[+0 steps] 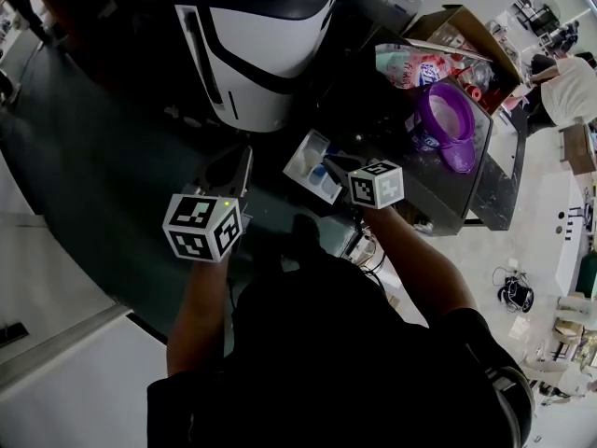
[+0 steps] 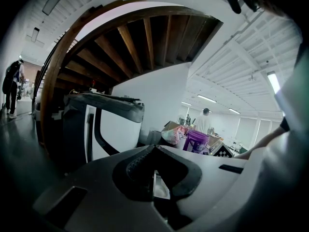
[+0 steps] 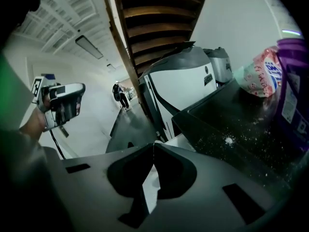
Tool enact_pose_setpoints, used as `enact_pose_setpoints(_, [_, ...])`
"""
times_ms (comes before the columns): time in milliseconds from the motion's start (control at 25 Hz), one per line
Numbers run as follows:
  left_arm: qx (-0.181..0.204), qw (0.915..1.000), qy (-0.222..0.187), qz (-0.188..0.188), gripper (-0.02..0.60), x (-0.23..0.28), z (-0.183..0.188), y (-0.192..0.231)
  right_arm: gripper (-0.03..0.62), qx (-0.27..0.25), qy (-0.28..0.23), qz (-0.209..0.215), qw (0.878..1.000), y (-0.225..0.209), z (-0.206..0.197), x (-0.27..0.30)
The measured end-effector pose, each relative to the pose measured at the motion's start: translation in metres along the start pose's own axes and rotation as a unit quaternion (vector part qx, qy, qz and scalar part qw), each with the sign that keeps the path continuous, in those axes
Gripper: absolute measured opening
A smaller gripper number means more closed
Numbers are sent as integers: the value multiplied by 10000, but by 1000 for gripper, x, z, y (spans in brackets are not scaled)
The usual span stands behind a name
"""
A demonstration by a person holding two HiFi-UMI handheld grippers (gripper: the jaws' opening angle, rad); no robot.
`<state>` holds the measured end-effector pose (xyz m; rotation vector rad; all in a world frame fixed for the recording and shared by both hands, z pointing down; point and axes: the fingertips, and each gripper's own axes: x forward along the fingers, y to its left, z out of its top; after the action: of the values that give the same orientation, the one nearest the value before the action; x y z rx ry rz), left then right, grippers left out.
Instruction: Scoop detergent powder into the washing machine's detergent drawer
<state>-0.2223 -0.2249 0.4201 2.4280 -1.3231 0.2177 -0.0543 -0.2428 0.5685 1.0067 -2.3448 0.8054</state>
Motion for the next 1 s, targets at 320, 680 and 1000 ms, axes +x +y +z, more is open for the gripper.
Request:
enact_pose_setpoints(320, [-66,9999,-39,75,8,-7,-2,9,18,-704,231,-206,9970,5,0,12])
enact_pose_setpoints(680, [-116,9999,-45,90,8,-10,-5,17,18,-1505,500,-446,9863,14,2,17])
enact_pose_setpoints(1000, [-128,9999,-62,57,8,-15,-6,19,18,-2183,679,-595,9717,23,-2,19])
